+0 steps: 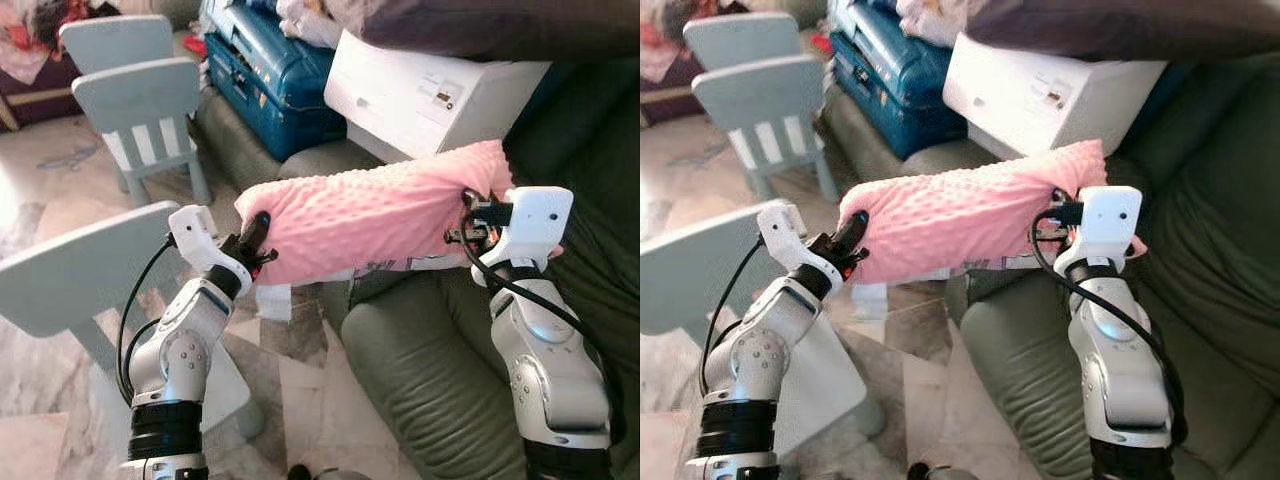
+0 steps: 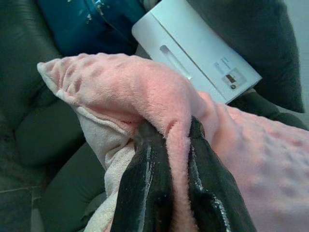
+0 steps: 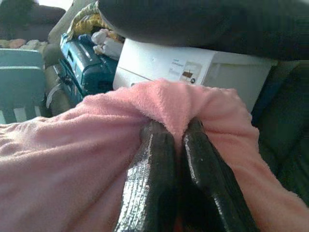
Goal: Move the pillow to the sofa
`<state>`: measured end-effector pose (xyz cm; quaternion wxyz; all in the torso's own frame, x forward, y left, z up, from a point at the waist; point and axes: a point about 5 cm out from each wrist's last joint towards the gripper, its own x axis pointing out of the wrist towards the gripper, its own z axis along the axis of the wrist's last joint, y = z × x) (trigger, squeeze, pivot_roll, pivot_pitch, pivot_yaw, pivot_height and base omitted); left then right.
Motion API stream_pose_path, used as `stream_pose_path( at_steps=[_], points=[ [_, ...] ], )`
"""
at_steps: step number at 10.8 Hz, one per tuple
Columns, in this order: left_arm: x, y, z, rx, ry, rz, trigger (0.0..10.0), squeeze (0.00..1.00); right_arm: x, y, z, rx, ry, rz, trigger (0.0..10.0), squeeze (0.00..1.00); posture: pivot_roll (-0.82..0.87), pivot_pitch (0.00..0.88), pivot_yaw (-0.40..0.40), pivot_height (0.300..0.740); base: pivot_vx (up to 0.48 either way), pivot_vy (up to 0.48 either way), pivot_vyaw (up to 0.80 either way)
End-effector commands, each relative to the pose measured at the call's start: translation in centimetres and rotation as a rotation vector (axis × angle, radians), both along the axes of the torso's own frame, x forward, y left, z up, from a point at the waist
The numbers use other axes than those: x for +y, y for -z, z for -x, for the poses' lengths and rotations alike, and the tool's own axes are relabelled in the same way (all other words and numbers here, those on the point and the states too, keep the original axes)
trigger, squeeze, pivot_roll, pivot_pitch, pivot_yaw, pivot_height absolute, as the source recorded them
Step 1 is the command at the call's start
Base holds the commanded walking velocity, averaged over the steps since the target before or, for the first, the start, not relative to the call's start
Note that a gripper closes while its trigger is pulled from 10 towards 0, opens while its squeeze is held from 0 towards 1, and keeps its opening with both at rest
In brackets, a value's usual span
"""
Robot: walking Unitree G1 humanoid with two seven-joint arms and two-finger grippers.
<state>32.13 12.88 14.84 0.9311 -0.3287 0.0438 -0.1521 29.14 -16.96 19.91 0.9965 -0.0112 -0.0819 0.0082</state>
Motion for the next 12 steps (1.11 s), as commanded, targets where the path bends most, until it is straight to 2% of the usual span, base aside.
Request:
stream_pose_path(
  at_steps=[1, 6, 7, 12],
  points=[
    [-0.11, -0.31, -0.21, -0.003, 0.009, -0.007, 10.0, 0.0, -0.07, -0.51, 0.11, -0.03, 0.008, 0.0, 10.0, 0.0, -0.17, 0.105, -0.102, 0.74, 0.0, 0.48, 0.0],
    [-0.33, -0.19, -0.22, 0.02, 0.029, -0.012, 10.0, 0.0, -0.02, -0.42, 0.05, -0.03, 0.01, 0.005, 10.0, 0.0, -0.16, 0.104, -0.1, 0.74, 0.0, 0.48, 0.0],
    [-0.43, -0.3, -0.09, -0.005, 0.038, -0.026, 10.0, 0.0, -0.01, -0.39, 0.06, -0.029, 0.011, 0.004, 10.0, 0.0, -0.16, 0.104, -0.099, 0.74, 0.0, 0.0, 0.0],
    [-0.66, -0.27, 0.22, -0.011, 0.049, -0.022, 10.0, 0.0, 0.04, -0.25, 0.0, -0.024, 0.008, 0.004, 10.0, 0.0, -0.16, 0.107, -0.101, 0.74, 0.0, 0.0, 0.0]
  ],
)
